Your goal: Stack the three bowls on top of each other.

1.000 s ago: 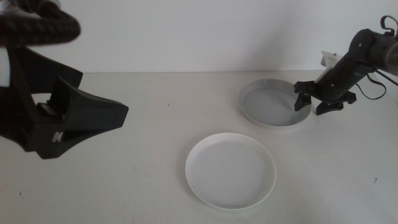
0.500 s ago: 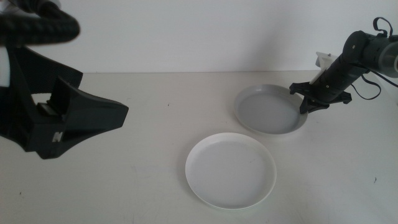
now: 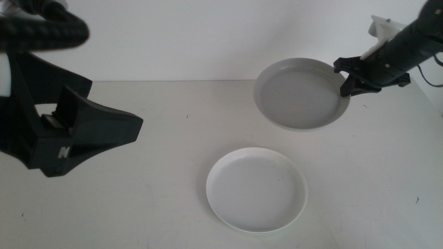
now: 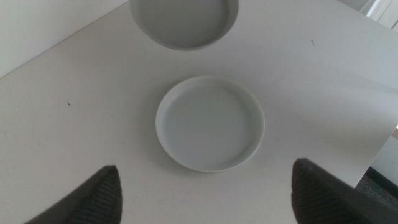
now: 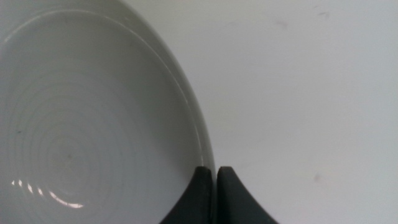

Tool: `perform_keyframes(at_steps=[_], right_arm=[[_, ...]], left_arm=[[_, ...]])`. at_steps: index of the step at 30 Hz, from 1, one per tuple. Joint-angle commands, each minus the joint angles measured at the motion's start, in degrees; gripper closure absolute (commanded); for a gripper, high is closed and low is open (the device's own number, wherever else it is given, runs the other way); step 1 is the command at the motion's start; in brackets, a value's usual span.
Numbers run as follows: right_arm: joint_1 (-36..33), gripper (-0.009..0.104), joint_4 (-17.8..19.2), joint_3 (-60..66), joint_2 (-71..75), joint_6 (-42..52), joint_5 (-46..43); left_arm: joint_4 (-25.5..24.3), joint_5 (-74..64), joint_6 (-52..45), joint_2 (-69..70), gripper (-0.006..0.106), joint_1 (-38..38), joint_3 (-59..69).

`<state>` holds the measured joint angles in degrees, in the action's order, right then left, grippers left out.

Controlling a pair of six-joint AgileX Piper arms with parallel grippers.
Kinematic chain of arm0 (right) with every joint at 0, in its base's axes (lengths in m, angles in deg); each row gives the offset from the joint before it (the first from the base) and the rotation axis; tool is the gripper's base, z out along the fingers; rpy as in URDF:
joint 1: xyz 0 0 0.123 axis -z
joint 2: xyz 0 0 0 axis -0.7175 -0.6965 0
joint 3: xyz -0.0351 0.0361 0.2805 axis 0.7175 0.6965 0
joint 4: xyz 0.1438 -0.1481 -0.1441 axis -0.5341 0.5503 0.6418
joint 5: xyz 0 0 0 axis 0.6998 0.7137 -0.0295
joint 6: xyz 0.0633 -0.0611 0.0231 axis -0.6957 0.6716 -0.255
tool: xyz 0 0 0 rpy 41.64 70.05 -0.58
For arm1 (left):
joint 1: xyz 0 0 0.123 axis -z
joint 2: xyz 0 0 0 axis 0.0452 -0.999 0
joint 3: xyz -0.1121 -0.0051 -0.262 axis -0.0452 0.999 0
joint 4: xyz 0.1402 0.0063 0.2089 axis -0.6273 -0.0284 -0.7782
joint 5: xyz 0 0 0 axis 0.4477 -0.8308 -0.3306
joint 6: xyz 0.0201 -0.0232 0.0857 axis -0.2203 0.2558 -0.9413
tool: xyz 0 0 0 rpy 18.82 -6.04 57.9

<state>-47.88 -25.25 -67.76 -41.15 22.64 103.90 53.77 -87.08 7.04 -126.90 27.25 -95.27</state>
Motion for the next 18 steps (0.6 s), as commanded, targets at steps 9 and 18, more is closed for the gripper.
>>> perform_keyframes(at_steps=[9,18], right_arm=[[-5.4,0.096,-4.8,22.9,21.2,3.9,-11.9],[-12.7,0.096,-5.1,33.1,22.7,3.7,-16.1]], left_arm=[[1.6,3.0,0.5,0.3,-0.005,0.0,-1.8],[1.6,3.0,0.5,0.3,-0.005,0.0,-1.8]])
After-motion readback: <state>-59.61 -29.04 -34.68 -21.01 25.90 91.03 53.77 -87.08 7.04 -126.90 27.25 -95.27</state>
